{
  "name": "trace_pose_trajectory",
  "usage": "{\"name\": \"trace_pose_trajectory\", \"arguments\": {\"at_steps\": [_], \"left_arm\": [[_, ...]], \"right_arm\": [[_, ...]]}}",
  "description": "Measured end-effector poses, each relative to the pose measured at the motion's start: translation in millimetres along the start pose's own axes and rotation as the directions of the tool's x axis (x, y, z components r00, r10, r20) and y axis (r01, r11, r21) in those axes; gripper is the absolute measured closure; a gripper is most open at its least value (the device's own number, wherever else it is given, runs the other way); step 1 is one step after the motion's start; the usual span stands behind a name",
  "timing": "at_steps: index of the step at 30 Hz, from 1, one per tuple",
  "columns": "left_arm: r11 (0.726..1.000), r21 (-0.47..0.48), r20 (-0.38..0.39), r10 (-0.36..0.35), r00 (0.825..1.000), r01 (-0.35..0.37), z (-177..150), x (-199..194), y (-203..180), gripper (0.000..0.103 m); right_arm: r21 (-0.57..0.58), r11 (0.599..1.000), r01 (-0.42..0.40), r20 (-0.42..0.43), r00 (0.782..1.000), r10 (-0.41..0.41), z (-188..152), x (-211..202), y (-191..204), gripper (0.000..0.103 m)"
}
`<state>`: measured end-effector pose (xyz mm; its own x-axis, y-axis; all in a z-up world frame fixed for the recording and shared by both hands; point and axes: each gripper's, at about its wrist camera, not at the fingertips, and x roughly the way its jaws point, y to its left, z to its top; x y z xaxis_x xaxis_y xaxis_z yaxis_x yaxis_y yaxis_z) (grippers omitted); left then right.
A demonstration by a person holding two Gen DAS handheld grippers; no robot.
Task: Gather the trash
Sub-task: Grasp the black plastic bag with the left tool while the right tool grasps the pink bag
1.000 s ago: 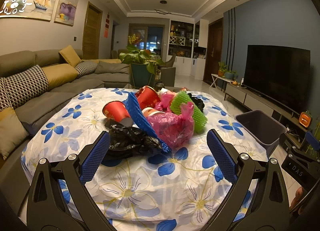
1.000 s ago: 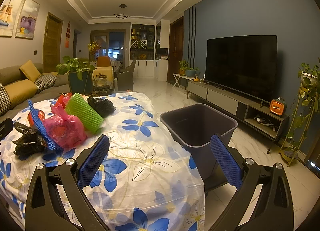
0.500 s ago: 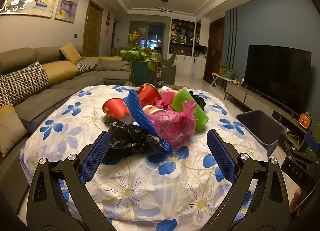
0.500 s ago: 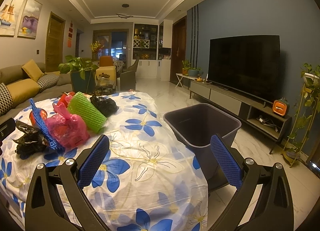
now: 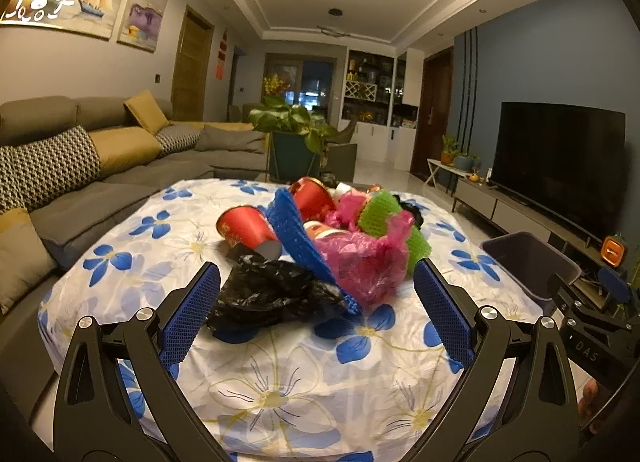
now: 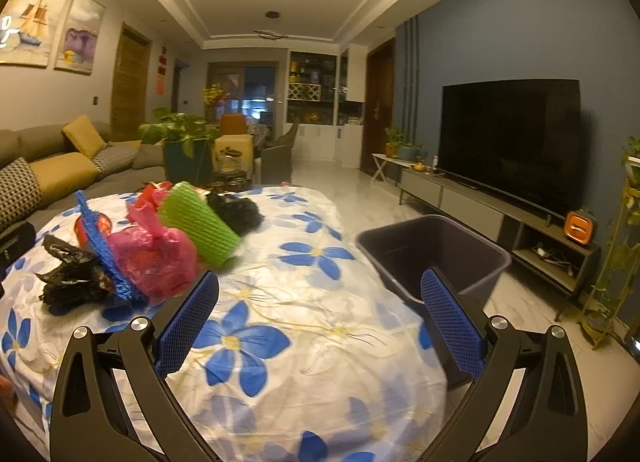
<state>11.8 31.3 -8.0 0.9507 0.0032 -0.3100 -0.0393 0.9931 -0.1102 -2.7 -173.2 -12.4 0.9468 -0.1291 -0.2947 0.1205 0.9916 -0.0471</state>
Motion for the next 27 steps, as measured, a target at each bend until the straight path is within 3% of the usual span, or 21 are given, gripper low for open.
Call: {"name": "trace_pose_trajectory", "arguments": {"at_steps": [5, 10, 12, 17, 22, 27], "left_arm": [[0.999, -0.042, -0.034, -0.027, 0.999, 0.025, -4, 13, 16, 0.007], [1.0, -0.007, -0.023, 0.007, 1.0, -0.008, -6, 25, 27, 0.007], [1.0, 0.003, -0.026, 0.031, 0.999, -0.031, -6, 33, 35, 0.007], [0.998, -0.019, -0.034, 0.056, 0.998, -0.057, -5, 53, 58, 0.007], [0.999, -0.04, -0.075, 0.034, 0.997, -0.037, -10, 77, 71, 0.017], [0.997, -0.062, -0.141, -0.043, 0.989, 0.034, -16, 103, 74, 0.032]], "right_arm": [[-0.01, 0.995, -0.096, -0.008, 0.995, 0.096, 1, 16, 21, 0.01], [-0.026, 0.981, -0.192, -0.011, 0.981, 0.192, 1, 37, 46, 0.013], [-0.035, 0.975, -0.221, -0.019, 0.975, 0.221, 0, 46, 55, 0.022], [-0.032, 0.957, -0.287, -0.036, 0.958, 0.286, 2, 68, 71, 0.028], [-0.051, 0.943, -0.33, -0.018, 0.944, 0.329, 6, 78, 87, 0.03], [-0.057, 0.935, -0.35, -0.018, 0.937, 0.349, 8, 89, 93, 0.031]]}}
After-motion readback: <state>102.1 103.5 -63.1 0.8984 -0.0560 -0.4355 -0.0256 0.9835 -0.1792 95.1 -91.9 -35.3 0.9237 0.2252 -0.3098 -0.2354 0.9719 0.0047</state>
